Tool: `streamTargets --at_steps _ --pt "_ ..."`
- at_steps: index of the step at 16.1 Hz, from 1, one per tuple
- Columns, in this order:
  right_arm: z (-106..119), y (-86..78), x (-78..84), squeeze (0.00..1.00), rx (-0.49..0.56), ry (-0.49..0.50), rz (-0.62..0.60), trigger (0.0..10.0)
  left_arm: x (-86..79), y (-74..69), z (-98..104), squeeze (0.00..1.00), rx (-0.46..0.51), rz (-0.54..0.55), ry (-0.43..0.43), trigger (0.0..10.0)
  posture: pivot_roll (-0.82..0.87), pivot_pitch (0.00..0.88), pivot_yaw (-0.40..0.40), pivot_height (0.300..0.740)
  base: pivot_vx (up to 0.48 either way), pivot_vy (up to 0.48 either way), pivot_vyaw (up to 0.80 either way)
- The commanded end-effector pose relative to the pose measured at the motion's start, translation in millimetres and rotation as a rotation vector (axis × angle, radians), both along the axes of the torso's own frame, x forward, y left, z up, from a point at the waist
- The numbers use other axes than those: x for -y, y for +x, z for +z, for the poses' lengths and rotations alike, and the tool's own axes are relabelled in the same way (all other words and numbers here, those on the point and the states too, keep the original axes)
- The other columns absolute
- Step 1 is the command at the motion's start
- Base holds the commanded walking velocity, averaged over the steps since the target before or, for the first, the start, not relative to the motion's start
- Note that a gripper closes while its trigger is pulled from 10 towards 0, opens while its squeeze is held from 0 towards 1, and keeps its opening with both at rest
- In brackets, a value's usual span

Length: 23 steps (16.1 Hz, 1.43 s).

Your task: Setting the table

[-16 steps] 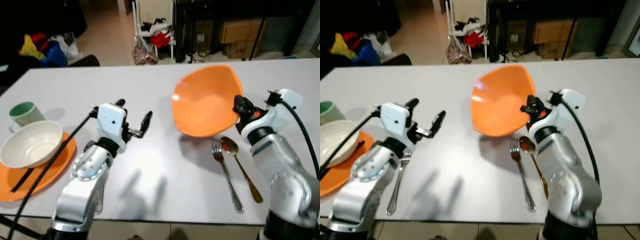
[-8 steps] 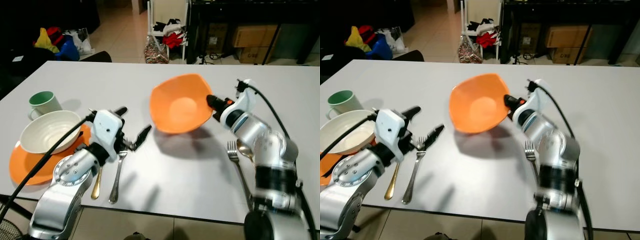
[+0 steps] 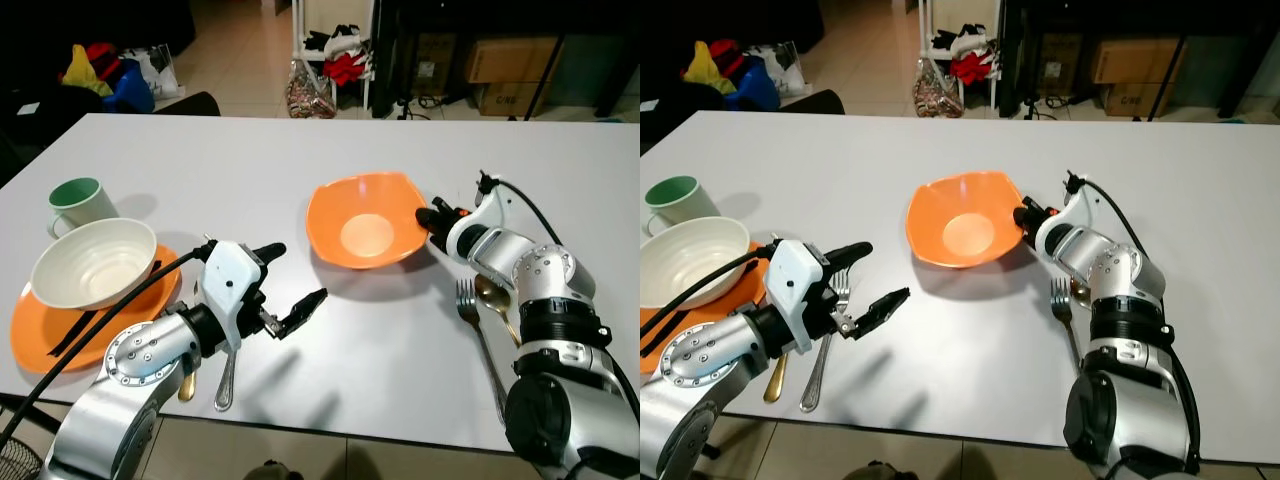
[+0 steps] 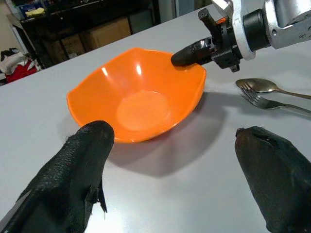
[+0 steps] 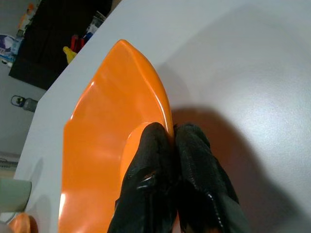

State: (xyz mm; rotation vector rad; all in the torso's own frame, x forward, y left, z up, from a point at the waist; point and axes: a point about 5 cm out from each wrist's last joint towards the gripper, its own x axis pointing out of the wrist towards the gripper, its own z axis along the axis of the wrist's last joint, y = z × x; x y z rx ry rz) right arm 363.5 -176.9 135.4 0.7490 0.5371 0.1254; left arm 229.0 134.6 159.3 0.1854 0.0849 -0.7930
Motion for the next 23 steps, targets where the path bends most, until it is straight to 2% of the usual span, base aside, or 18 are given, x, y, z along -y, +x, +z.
streamTargets --at_steps 1,2,3,4,6,10,11,12,14,16,18,19,21,23 --pt "9.0 5.4 0.4 0.0 0.032 0.019 -0.011 10.0 -0.6 -1.2 2.6 0.0 0.003 -0.006 0.009 10.0 0.06 0.0 0.07 0.74 0.0 0.0 0.0" --pt "6.9 5.6 0.3 0.43 0.016 0.048 -0.008 10.0 -0.7 -1.3 3.0 0.0 0.002 -0.007 0.009 10.0 0.06 0.0 0.072 0.74 0.0 0.0 0.0" --pt "5.6 5.6 1.1 0.6 0.005 0.042 -0.011 10.0 -0.8 -1.4 3.2 0.0 0.001 -0.009 0.009 10.0 0.06 0.0 0.072 0.74 0.0 0.0 0.0" --pt "4.5 5.7 3.1 1.0 -0.004 0.028 -0.012 10.0 -0.8 -1.0 3.6 0.0 0.0 -0.009 0.01 10.0 0.06 0.0 0.073 0.74 0.0 0.0 0.0" --pt "5.7 6.4 7.0 1.0 -0.005 0.026 -0.016 10.0 -0.7 -0.1 4.0 0.0 0.002 -0.007 0.009 10.0 0.06 0.0 0.072 0.74 0.0 0.0 0.0" --pt "18.9 -7.0 25.8 1.0 0.03 -0.003 0.017 10.0 -0.4 -0.2 7.1 0.0 0.013 0.011 -0.02 10.0 0.07 0.0 0.063 0.74 0.0 0.0 0.0" --pt "33.2 -21.0 32.3 1.0 0.098 -0.001 0.044 10.0 -1.1 -1.8 8.5 0.0 0.011 0.03 -0.047 10.0 0.08 0.0 0.063 0.74 0.0 0.0 0.0" --pt "47.8 -41.0 30.8 1.0 0.185 -0.07 0.122 10.0 -2.7 -4.3 9.0 0.0 0.003 0.058 -0.08 10.0 0.07 0.0 0.067 0.74 0.0 0.0 0.0" --pt "57.9 -65.3 19.9 1.0 0.307 -0.199 0.2 10.0 -3.1 -6.3 8.7 0.0 0.001 0.101 -0.101 10.0 0.07 0.0 0.072 0.74 0.0 0.0 0.0" --pt "66.4 -102.7 -14.1 1.0 0.498 -0.35 0.218 10.0 -4.6 0.6 9.8 0.0 0.054 0.264 -0.093 10.0 0.06 0.0 0.089 0.74 0.0 0.0 0.4" --pt "72.1 -120.9 -36.4 1.0 0.615 -0.481 0.191 10.0 -8.2 3.6 12.1 0.0 0.076 0.375 -0.099 10.0 0.05 0.0 0.095 0.74 0.0 0.0 0.8" --pt "71.8 -126.7 -39.9 1.0 0.647 -0.55 0.149 10.0 -8.3 3.7 14.0 0.0 0.092 0.395 -0.093 10.0 0.05 0.0 0.094 0.74 0.0 0.0 0.8" --pt "61.8 -134.4 -39.7 1.0 0.632 -0.687 0.087 10.0 -6.0 4.9 18.4 0.0 0.139 0.406 -0.072 10.0 0.05 0.0 0.094 0.74 0.0 0.0 0.8" --pt "57.8 -139.8 -37.8 1.0 0.603 -0.685 0.063 10.0 -5.8 5.3 19.7 0.0 0.154 0.431 -0.065 10.0 0.05 0.0 0.098 0.74 0.0 0.0 0.8"
